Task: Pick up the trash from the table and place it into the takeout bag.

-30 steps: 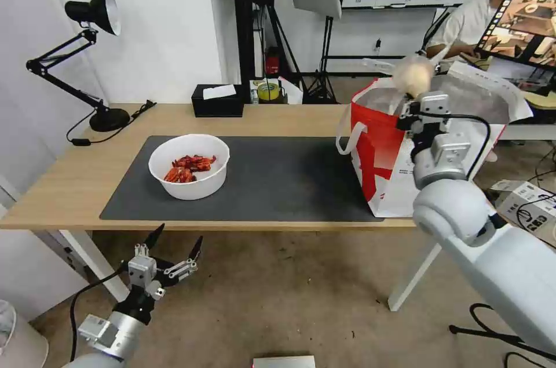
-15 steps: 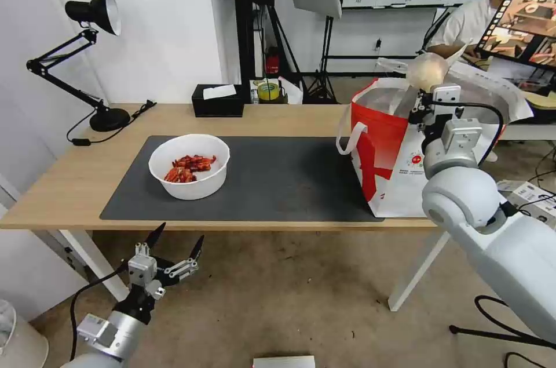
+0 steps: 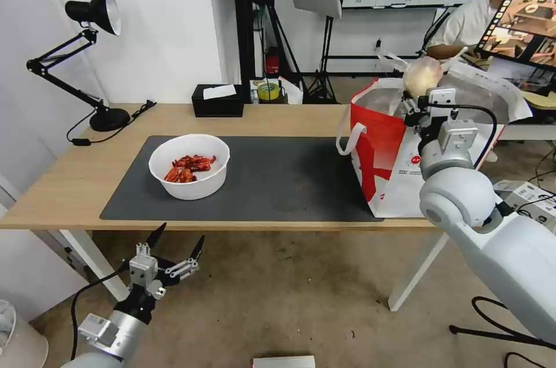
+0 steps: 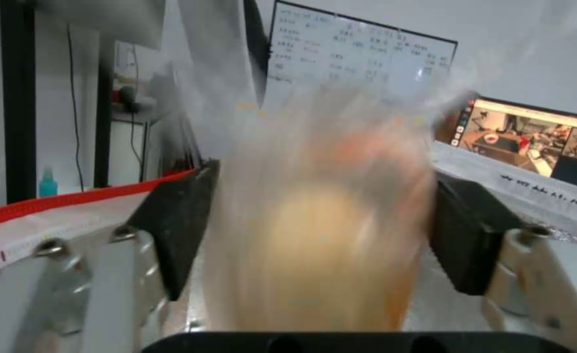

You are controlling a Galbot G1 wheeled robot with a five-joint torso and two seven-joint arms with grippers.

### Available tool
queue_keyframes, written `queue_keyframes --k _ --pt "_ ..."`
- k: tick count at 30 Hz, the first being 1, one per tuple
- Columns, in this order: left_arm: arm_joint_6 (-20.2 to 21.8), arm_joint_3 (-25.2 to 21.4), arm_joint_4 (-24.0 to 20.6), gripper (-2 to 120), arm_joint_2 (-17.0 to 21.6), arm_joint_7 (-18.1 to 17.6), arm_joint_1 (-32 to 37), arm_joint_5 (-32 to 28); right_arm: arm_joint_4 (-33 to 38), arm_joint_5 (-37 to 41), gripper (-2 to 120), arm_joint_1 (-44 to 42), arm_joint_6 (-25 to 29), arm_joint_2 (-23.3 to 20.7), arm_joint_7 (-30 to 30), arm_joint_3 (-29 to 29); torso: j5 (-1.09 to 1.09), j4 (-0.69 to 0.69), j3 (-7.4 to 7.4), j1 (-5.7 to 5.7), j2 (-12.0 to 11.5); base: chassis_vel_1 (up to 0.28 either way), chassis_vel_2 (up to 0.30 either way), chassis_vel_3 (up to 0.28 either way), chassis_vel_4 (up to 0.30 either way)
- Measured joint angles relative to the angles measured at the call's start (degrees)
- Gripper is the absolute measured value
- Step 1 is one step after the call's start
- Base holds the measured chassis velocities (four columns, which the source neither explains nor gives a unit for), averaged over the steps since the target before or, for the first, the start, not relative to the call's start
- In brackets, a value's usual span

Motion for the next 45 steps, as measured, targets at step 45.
queue_keyframes --k 45 --pt "-0.2 0.0 -0.5 100 -0.3 -0.1 0.5 0.6 7.4 3.4 100 -8.9 12.6 -2.1 -17.0 4.8 0.01 0.0 0.0 0.0 0.0 0.0 0.0 0.0 0.0"
